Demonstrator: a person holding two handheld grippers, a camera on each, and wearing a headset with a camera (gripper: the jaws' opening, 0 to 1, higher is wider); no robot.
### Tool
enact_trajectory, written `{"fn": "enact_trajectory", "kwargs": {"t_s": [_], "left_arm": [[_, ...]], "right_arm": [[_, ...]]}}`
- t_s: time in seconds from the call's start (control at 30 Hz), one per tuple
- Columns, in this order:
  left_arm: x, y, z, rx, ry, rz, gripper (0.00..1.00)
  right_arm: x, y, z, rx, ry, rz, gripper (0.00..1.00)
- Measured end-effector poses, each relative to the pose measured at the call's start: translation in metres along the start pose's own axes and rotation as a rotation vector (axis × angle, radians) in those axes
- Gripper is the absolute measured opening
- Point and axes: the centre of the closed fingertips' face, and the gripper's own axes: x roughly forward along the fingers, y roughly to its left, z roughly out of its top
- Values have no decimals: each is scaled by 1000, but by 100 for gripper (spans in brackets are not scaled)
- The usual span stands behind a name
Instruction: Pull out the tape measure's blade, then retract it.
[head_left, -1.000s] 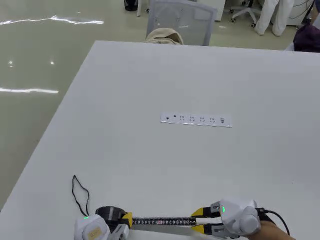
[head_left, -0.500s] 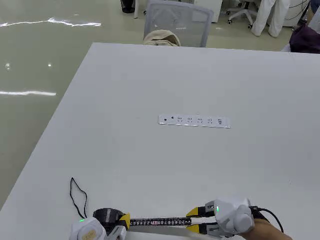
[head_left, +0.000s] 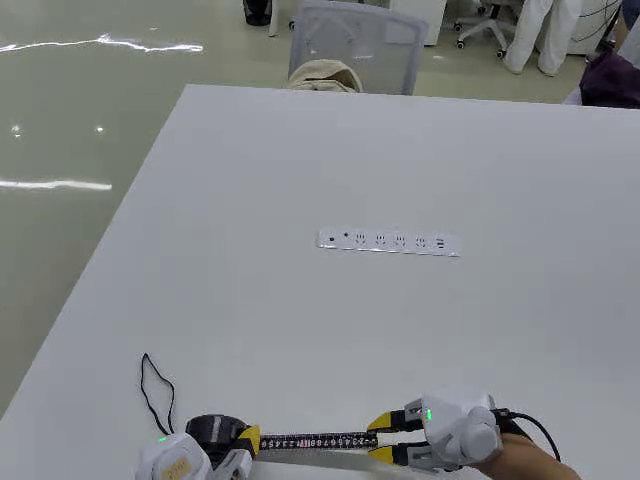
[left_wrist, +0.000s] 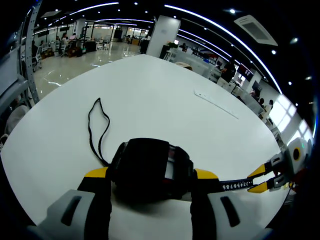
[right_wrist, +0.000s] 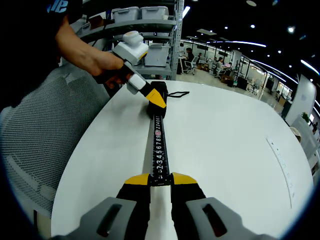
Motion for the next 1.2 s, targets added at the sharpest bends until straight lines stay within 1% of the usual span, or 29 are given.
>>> {"fn": "enact_trajectory", "kwargs": {"t_s": [0.27,0.77,1.2], "left_arm": [[1,0,-1,4,-2,-4,61],[0,0,-1,9,-6,-4,61],[0,2,0,-12,-3,-19,60]], "right_arm": [[5,0,3,0,-1,5,13],[9,0,5,2,4,4,13],[9,-1,9,-12,-2,5,13]]}}
